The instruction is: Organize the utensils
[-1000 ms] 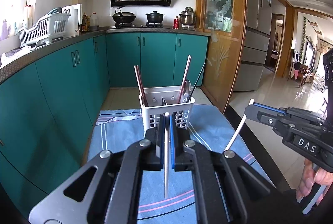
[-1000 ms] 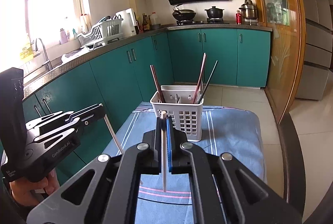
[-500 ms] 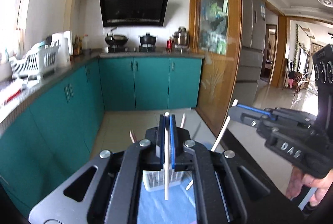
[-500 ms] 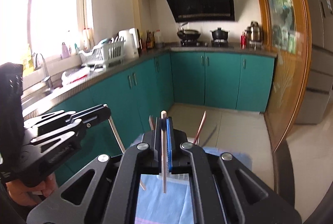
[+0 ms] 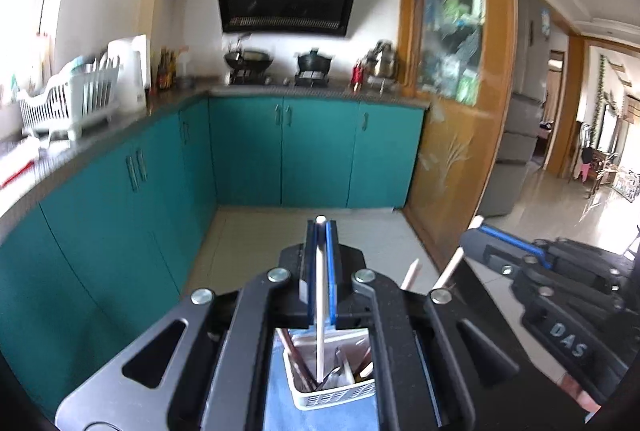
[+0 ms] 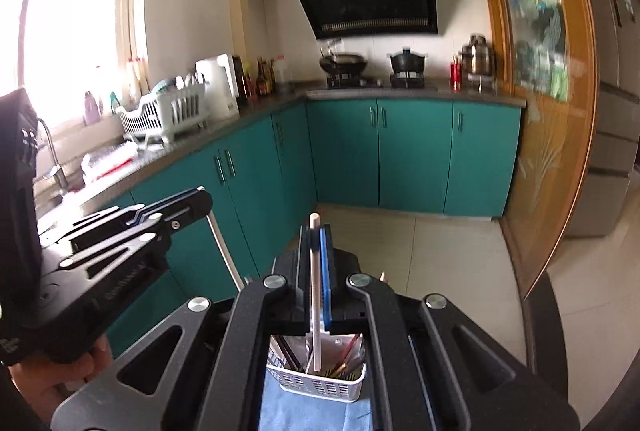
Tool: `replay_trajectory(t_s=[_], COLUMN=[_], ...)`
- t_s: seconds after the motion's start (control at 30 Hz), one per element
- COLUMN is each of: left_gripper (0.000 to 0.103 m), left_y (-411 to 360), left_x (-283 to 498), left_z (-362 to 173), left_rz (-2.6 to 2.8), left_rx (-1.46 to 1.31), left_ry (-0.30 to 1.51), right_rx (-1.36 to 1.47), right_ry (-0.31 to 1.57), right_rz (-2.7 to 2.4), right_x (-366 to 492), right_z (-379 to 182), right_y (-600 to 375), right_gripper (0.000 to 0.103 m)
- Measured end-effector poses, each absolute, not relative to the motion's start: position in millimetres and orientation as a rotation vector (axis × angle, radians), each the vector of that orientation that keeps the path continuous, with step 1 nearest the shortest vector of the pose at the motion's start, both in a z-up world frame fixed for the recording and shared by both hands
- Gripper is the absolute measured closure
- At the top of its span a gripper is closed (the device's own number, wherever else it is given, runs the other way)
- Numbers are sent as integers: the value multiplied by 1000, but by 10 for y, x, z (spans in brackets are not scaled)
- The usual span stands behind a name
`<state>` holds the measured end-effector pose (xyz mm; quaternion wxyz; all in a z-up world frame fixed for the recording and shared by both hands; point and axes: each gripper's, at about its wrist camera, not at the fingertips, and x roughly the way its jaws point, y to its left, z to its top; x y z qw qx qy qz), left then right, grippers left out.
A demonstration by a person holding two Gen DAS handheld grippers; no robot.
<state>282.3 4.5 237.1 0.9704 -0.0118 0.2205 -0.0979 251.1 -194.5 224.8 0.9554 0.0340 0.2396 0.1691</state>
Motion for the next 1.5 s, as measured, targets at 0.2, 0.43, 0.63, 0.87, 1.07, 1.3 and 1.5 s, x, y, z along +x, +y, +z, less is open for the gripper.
replay_trajectory(t_s=[0.2, 0.43, 0.63, 0.87, 1.07, 1.3, 1.5], left_gripper=[96, 7, 4, 4, 4, 4, 4], left_y=[186, 414, 364, 290, 319, 264, 221], left_x=[3040, 2229, 1248, 909, 868, 893, 940], left_z=[1653, 1547, 1107, 673, 452, 414, 375], left_rz=[-193, -169, -140, -63, -47, -69, -70], left_rx=[-67, -83, -52, -42, -29, -41, -30], left_ry=[563, 466, 509, 563, 559, 553, 563], right_rx=[86, 182, 170, 84, 19, 18, 26], right_ry=[587, 452, 468, 612, 595, 580, 591], right_rz=[320, 234, 171, 113, 99, 101, 88], right_x=[2685, 2027, 1206, 764, 660, 642, 684], right_z=[1552, 1468, 1143, 403, 99, 119, 54], right_y=[-1943, -2354, -2568, -2362, -2237, -2251, -2311], right_gripper=[98, 3, 3, 3, 3, 3, 3])
